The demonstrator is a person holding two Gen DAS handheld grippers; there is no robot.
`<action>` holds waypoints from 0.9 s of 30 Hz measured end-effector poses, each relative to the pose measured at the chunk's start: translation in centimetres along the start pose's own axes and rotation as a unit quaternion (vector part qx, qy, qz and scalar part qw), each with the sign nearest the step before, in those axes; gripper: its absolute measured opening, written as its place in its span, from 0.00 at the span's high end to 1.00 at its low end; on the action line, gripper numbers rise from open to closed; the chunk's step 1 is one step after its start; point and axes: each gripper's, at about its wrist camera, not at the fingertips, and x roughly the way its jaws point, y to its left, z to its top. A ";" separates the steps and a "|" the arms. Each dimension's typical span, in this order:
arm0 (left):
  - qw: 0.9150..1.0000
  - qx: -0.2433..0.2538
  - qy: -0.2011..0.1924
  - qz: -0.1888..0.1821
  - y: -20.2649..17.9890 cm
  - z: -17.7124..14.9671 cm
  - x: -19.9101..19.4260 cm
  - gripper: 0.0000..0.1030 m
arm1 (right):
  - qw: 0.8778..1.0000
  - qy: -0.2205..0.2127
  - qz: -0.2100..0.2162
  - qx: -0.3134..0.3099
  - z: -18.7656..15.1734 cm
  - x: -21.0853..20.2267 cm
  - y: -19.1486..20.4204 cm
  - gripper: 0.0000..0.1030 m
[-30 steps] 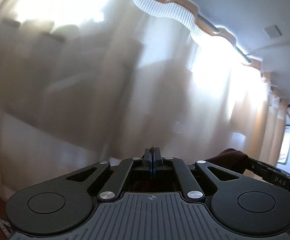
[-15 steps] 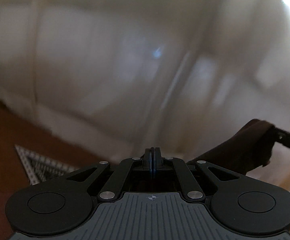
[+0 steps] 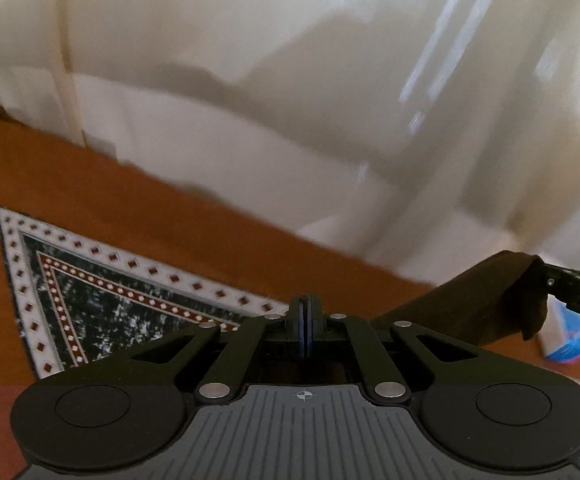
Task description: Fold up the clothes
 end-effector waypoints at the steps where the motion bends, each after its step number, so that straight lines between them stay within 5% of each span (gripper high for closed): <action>1: 1.000 0.001 0.005 0.000 0.2 -0.2 0.8 1.00 | 1.000 0.012 -0.002 0.003 -0.4 1.2 -0.2 0.91; 4: 1.000 -0.002 0.020 -0.004 0.5 -0.7 2.8 0.97 | 0.999 0.040 -0.006 0.014 -1.4 4.2 -0.7 0.91; 10: 0.998 -0.010 0.058 0.007 1.3 -1.5 5.6 0.55 | 0.997 0.068 -0.010 0.027 -2.6 5.3 -1.5 0.87; 14: 0.998 -0.017 0.064 0.001 2.3 -1.4 5.1 0.36 | 0.998 0.052 -0.006 0.027 -2.7 2.8 -1.6 0.43; 17: 0.999 -0.019 0.040 -0.014 3.4 -0.8 2.7 0.25 | 0.999 0.041 -0.002 0.027 -2.7 0.9 -1.7 0.38; 22: 0.999 0.024 -0.001 -0.045 5.6 -0.8 -4.7 0.20 | 0.999 0.020 0.003 0.028 -2.9 -2.5 -1.7 0.31; 27: 0.994 0.091 0.017 -0.056 7.8 -5.1 -10.2 0.20 | 0.999 -0.026 0.022 0.030 -7.5 -11.2 -1.0 0.26</action>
